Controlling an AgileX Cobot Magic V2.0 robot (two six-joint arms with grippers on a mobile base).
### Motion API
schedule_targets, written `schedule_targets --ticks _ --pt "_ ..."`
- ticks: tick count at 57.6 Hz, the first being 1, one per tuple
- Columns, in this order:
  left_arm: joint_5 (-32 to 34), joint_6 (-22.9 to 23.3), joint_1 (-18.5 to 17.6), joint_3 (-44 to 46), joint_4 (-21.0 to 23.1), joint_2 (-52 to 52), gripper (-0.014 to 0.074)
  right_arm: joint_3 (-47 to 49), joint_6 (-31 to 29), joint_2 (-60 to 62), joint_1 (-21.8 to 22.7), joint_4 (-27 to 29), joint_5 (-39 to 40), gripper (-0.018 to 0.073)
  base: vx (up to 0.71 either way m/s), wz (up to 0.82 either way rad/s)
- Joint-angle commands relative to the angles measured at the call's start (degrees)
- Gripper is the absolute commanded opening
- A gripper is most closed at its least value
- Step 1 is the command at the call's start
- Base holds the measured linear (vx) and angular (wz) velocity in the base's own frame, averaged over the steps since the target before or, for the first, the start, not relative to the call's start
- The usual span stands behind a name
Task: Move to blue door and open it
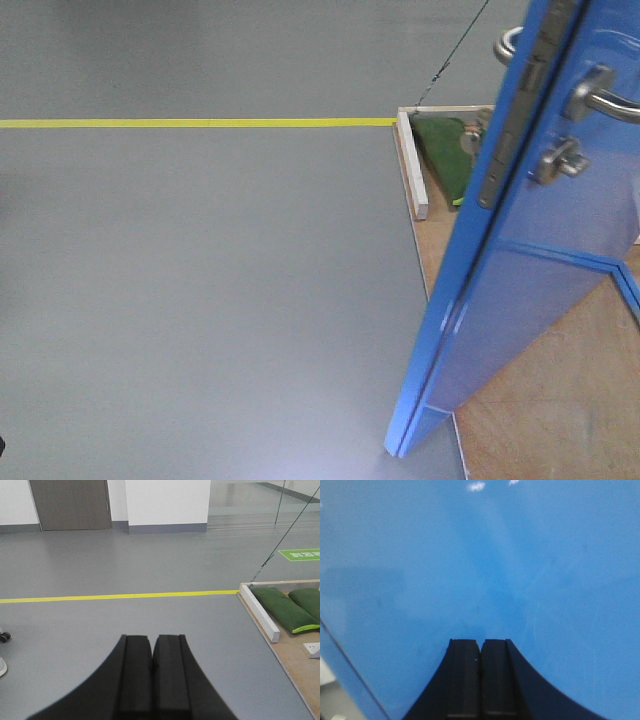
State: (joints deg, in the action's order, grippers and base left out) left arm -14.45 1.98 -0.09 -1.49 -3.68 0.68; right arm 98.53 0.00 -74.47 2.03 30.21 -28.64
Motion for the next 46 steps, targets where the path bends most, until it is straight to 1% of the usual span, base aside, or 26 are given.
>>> schedule_targets --ticks 1,9,23,28,42,46 --pt "4.8 0.3 -0.4 1.5 0.4 0.7 0.0073 1.1 -0.8 -1.0 -2.0 1.3 2.7 0.0012 0.00 0.00" --pt "4.8 0.3 -0.4 1.5 0.4 0.7 0.0073 1.1 -0.8 -3.4 -3.4 1.3 3.9 0.0012 0.00 0.00" --pt "4.8 0.2 -0.4 1.5 0.4 0.7 0.0073 1.1 -0.8 -7.9 -5.4 1.5 10.0 0.0012 0.00 0.00" --pt "4.8 0.2 -0.4 1.5 0.4 0.7 0.0073 1.1 -0.8 -9.1 -6.0 2.0 10.4 0.0012 0.00 0.00" --pt "4.8 0.2 -0.4 1.5 0.4 0.7 0.0073 1.1 -0.8 -10.7 -6.0 7.8 10.1 0.0012 0.00 0.00" --pt "4.8 0.2 -0.4 1.5 0.4 0.7 0.0073 1.1 -0.8 -10.8 -6.0 8.7 10.1 0.0012 0.00 0.00"
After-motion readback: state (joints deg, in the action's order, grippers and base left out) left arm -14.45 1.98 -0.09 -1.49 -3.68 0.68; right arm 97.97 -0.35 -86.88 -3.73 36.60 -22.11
